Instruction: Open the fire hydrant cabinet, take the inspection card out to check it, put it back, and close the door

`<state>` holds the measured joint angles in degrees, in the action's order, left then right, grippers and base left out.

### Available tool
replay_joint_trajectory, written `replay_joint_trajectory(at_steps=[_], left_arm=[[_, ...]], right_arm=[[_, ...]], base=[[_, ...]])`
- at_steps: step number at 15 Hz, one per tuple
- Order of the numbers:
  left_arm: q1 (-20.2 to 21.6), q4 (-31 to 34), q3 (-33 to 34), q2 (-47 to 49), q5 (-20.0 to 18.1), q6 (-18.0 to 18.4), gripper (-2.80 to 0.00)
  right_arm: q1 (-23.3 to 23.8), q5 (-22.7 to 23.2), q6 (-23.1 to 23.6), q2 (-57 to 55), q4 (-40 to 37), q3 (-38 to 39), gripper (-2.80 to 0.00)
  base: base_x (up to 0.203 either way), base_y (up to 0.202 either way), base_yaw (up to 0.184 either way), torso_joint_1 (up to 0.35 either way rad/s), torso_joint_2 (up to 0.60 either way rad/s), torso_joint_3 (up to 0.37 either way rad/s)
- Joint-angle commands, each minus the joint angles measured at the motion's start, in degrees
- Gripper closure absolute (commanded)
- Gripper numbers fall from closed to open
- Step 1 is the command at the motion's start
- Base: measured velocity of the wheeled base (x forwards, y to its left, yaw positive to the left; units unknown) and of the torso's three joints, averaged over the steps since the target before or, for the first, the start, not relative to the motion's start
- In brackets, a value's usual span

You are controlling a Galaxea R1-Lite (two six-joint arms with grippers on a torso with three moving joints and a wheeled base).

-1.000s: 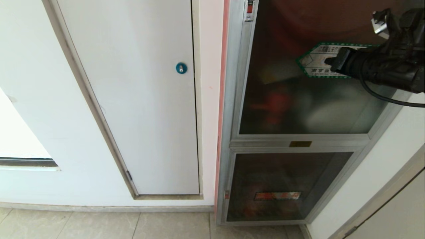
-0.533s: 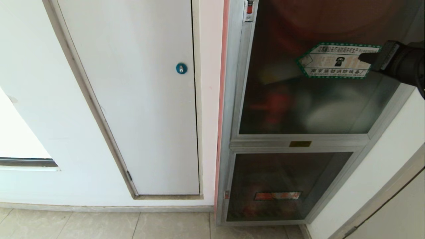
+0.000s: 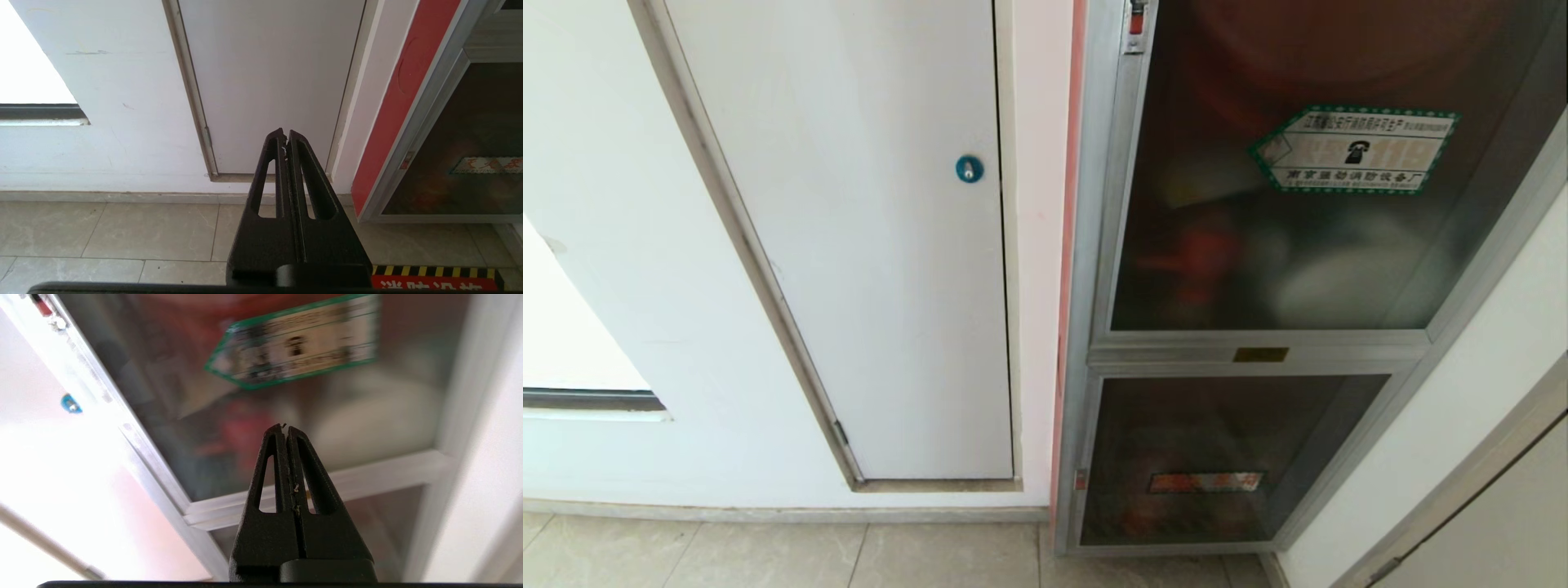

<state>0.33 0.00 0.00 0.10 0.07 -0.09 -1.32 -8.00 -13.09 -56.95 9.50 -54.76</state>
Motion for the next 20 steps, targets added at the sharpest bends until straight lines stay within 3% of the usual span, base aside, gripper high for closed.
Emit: replay_joint_trajectory(at_steps=[1,8,14,20], left_arm=[[0.02,0.00,0.09,-0.01,0.01,0.00,0.00],[0.02,0.00,0.09,0.08,0.01,0.00,0.00],[0.02,0.00,0.06,-0.01,0.01,0.00,0.00],[0.02,0.00,0.09,0.08,0.01,0.00,0.00]], right_arm=[[0.00,-1.50,0.13,11.52,-3.12,2.62,0.00],[0.00,0.18,2.58,34.90,-17.15,11.45,0.00],[0.97,1.01,7.91,48.66,-19.04,27.98,0.00],[1.31,7.06,13.15,56.85,-17.44,43.66,0.00]], base=[[0.000,0.000,0.000,0.000,0.00,0.000],[0.000,0.000,0.000,0.000,0.00,0.000],[0.000,0.000,0.000,0.000,0.00,0.000],[0.000,0.000,0.000,0.000,0.00,0.000]])
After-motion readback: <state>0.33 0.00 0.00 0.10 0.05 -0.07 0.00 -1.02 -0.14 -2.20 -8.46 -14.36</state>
